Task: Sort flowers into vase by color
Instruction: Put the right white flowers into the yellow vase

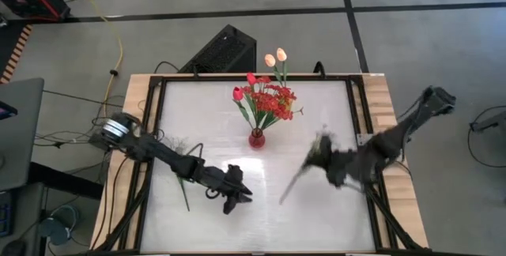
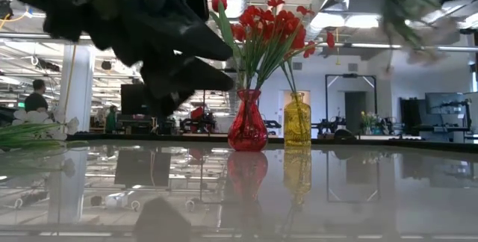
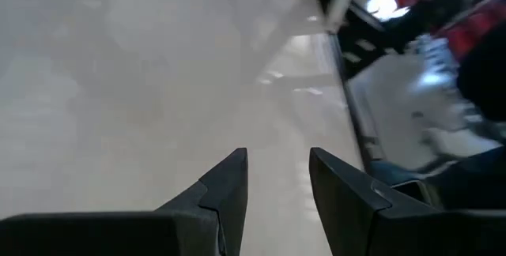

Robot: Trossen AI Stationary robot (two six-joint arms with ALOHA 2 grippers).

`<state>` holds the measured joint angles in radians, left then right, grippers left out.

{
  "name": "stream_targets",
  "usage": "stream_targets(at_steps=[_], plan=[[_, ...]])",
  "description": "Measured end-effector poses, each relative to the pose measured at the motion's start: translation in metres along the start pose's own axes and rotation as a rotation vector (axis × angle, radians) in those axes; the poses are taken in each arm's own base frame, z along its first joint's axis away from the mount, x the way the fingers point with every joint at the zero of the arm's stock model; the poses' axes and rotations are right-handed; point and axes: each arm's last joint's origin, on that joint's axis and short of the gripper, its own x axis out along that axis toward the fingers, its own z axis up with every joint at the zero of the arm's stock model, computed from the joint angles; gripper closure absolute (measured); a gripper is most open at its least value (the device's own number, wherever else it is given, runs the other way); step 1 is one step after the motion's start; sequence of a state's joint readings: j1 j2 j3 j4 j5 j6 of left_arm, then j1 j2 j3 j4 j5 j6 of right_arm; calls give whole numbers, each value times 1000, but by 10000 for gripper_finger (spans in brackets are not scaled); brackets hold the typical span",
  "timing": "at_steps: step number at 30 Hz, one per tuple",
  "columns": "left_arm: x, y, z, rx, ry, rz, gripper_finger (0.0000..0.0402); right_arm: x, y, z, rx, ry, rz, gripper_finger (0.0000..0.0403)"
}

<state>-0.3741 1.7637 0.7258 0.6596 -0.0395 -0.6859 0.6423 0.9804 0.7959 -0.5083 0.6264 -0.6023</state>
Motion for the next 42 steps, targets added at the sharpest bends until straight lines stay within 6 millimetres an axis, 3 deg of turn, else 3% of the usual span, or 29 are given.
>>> stream_targets(at_steps=[7, 12, 19, 24, 31, 36, 42], plan=[[26, 13, -15, -218, -121, -168, 277, 29, 70, 24, -226, 118, 132, 370], [46, 22, -12, -400, -117, -270, 277, 61, 95, 30, -345, 253, 92, 370], [78, 26, -3, -485, -103, -295, 277, 98, 100, 44, -388, 361, 63, 370], [90, 22, 3, -479, -74, -280, 277, 112, 99, 54, -450, 380, 76, 370], [97, 19, 7, -400, -14, -262, 277, 113, 93, 66, -481, 355, 82, 371], [96, 20, 11, -342, -15, -309, 277, 110, 97, 69, -474, 312, 150, 371], [96, 26, 11, -327, -7, -247, 277, 109, 100, 70, -435, 298, 170, 371]])
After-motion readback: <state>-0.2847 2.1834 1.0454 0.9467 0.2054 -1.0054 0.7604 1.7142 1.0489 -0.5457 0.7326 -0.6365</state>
